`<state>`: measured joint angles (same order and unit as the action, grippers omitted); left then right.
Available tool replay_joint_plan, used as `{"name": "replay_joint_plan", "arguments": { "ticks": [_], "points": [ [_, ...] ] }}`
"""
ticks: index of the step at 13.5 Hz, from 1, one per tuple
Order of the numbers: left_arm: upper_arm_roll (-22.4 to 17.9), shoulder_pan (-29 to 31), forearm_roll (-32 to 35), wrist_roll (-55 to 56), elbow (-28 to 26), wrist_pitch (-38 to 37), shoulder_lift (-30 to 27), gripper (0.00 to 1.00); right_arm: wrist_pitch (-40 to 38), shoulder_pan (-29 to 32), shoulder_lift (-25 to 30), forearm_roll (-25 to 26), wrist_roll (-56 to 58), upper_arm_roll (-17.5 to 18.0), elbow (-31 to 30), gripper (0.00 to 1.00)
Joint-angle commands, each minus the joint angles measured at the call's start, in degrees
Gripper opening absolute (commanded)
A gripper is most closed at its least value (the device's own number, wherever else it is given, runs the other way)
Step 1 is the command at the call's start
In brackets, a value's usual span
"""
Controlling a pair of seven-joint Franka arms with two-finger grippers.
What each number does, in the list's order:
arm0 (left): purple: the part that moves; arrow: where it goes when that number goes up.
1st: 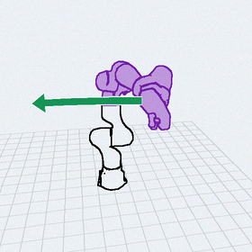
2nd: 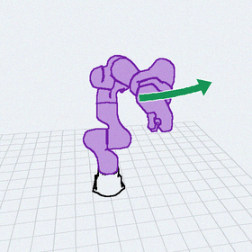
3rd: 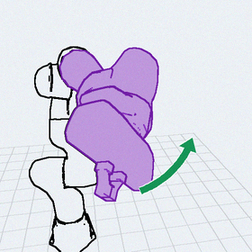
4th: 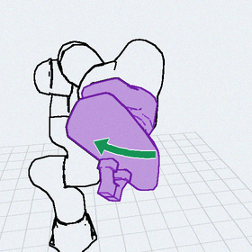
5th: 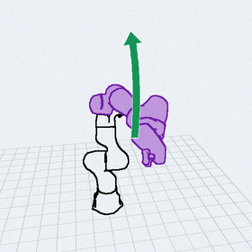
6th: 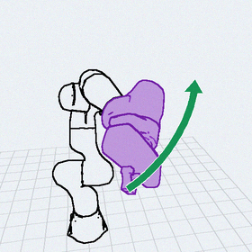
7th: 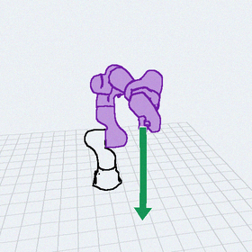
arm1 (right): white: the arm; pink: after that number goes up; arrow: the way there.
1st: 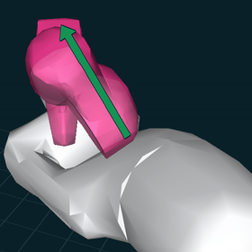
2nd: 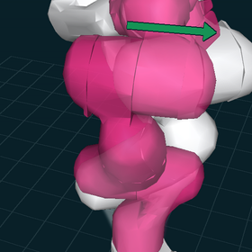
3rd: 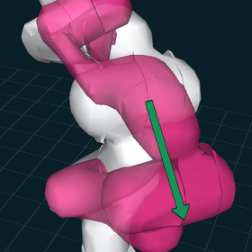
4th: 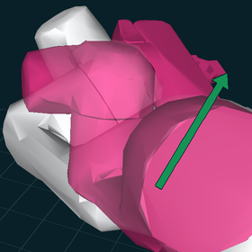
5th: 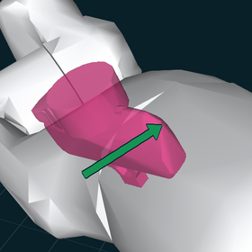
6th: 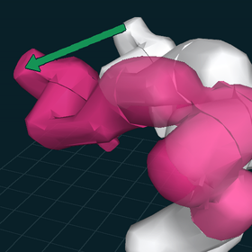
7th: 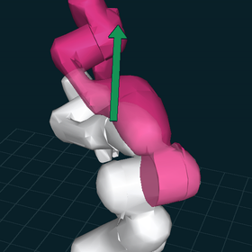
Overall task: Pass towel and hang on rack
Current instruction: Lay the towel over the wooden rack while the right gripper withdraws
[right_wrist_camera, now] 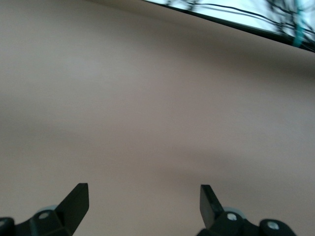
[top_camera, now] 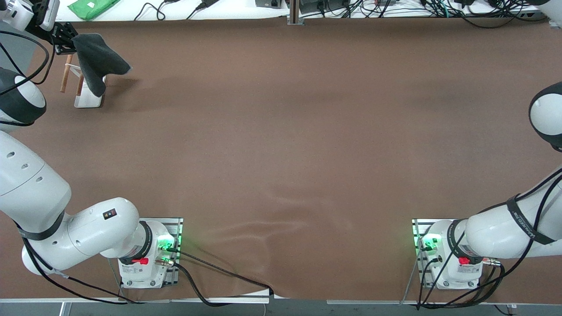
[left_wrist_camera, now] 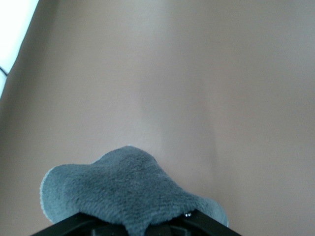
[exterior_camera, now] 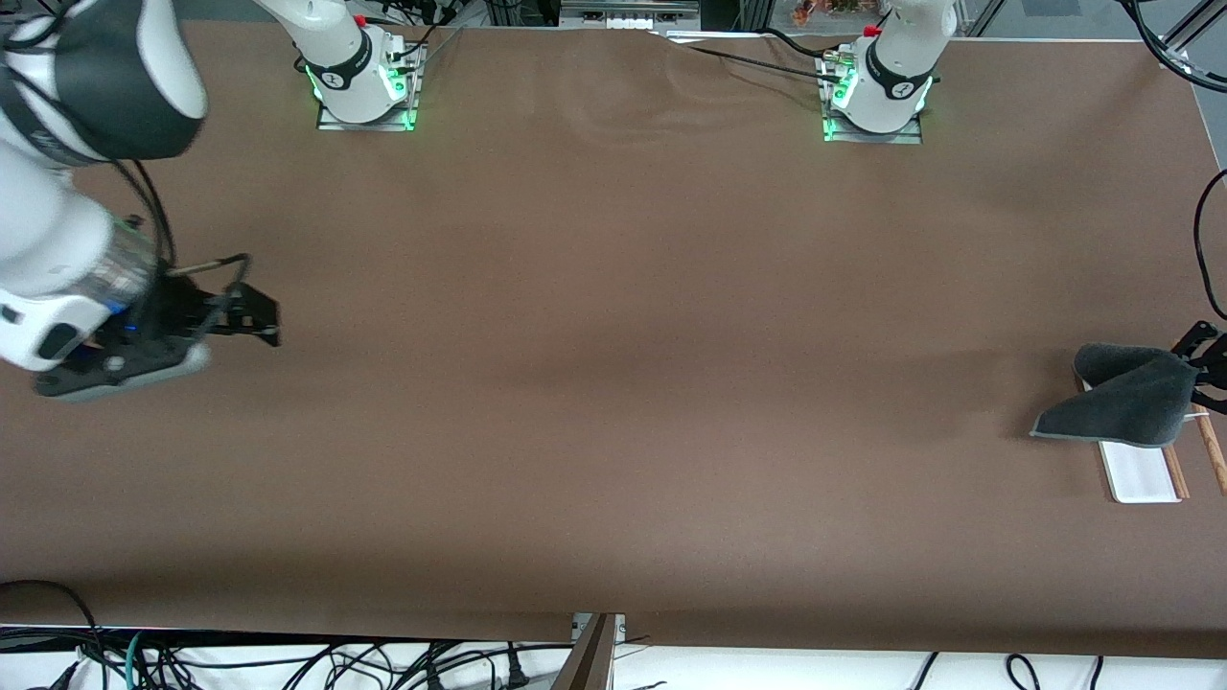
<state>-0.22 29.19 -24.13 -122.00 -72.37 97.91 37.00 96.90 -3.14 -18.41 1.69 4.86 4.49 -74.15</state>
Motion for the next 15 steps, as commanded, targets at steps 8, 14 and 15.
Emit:
{"name": "replay_joint_plan", "arguments": {
  "ticks": [8,14,15],
  "points": [
    [-3.3,5.6,1.3,-10.2,6.9,3.6,5.4,0.0,-14.2,3.0,12.5,0.0,-0.3,-7.9,-7.1,1.0],
    [-3.4,7.5,1.2,-10.5,6.9,9.1,7.6,0.0,-15.0,3.0,12.5,2.1,1.7,-7.8,-8.1,1.0],
    [-3.4,7.6,1.2,-10.6,6.9,10.1,7.9,0.0,-14.9,3.0,12.5,2.1,3.0,-7.8,-8.1,1.0]
  ]
}}
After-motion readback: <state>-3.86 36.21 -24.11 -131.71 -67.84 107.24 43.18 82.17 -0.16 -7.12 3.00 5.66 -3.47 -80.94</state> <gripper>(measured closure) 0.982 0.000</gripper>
